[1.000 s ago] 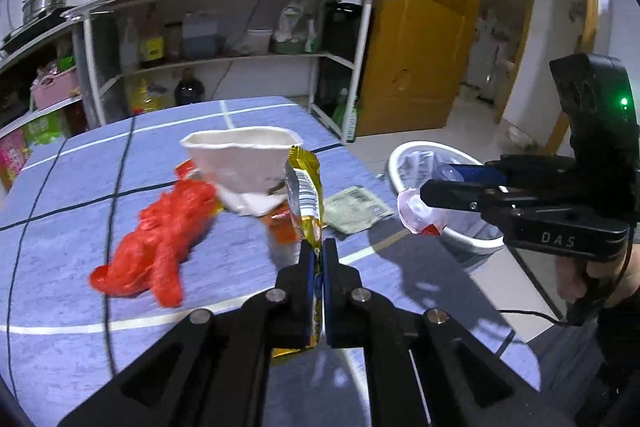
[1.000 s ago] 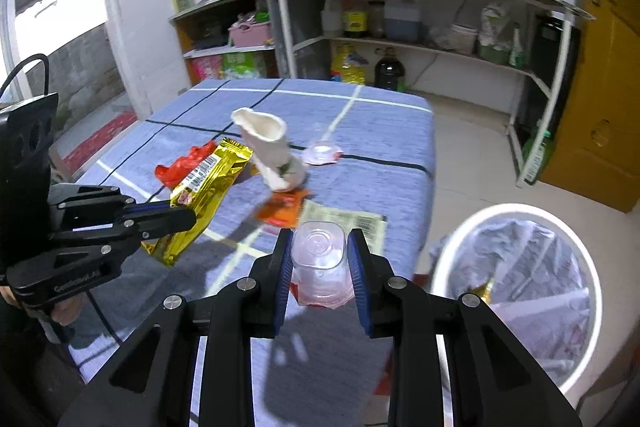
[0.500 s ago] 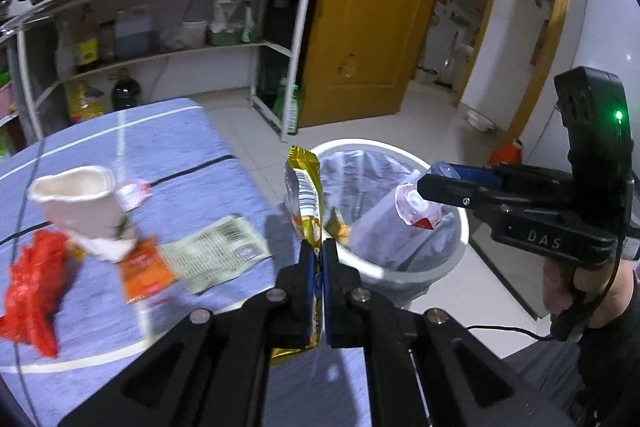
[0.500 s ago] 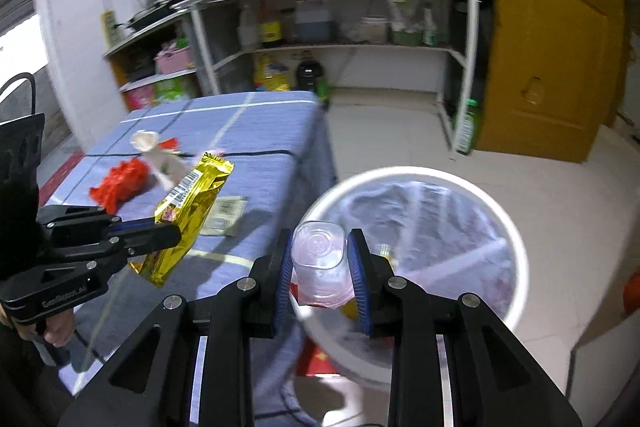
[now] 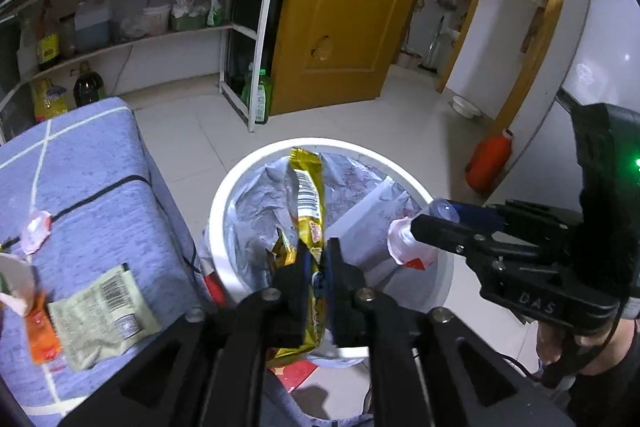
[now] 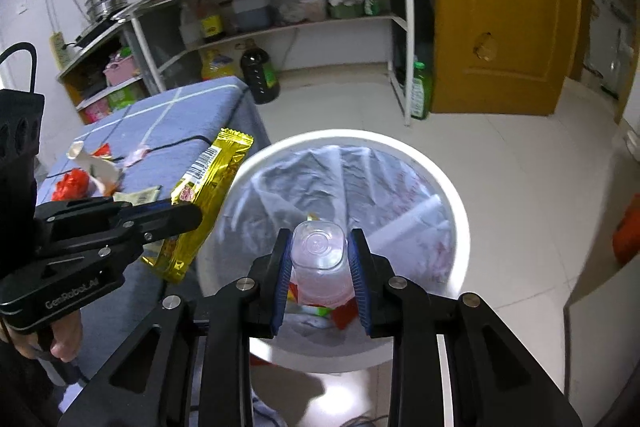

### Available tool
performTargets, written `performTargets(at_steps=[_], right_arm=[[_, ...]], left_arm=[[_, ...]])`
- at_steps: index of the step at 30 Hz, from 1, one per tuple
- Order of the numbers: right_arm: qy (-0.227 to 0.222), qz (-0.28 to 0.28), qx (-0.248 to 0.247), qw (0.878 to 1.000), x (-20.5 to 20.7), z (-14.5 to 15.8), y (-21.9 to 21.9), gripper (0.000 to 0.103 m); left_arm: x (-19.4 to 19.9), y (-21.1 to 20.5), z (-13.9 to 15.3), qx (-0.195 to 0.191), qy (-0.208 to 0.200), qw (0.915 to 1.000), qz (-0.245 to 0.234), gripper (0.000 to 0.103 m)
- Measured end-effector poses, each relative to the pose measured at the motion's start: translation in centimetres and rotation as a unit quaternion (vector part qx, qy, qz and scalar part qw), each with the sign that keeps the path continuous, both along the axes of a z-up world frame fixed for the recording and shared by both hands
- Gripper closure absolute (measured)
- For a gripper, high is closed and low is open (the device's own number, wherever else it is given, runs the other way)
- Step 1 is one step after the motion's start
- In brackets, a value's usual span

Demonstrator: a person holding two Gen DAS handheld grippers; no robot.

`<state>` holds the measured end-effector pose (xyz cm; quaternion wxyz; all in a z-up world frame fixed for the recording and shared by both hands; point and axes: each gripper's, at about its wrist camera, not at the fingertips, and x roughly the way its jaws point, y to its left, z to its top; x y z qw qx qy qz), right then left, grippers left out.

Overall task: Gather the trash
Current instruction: 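Carry the cup and gold wrapper over the trash bin and release them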

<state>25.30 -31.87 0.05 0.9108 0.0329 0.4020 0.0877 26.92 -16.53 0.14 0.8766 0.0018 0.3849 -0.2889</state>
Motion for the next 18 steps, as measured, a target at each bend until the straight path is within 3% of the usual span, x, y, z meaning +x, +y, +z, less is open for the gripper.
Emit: performTargets(at_steps=[1, 5, 9, 18], right_arm=[[-0.001, -0.004, -0.001, 1.000, 0.0, 0.0, -0.2, 0.074], [-0.004, -0.012, 0.006, 1.000, -0.1, 0.3, -0.4, 0.074], [-0.011, -0.012, 0.008, 1.000, -0.2, 0.5, -0.5, 0.065], [-0.017, -0.009, 0.009, 1.000, -0.5, 0.9, -0.4, 0.065]], left_arm=[[0.1, -0.1, -0.2, 0.000, 0.002, 1.0000, 0.000, 0.081], [0.2, -0.1, -0.4, -0.002, 0.005, 1.0000, 0.003, 0.069], [0.1, 0.5, -0.3, -0.007, 0.002, 0.9999, 0.008, 0.068], [-1.1, 1.9, 1.1, -0.014, -0.017, 0.9996, 0.019, 0.068]])
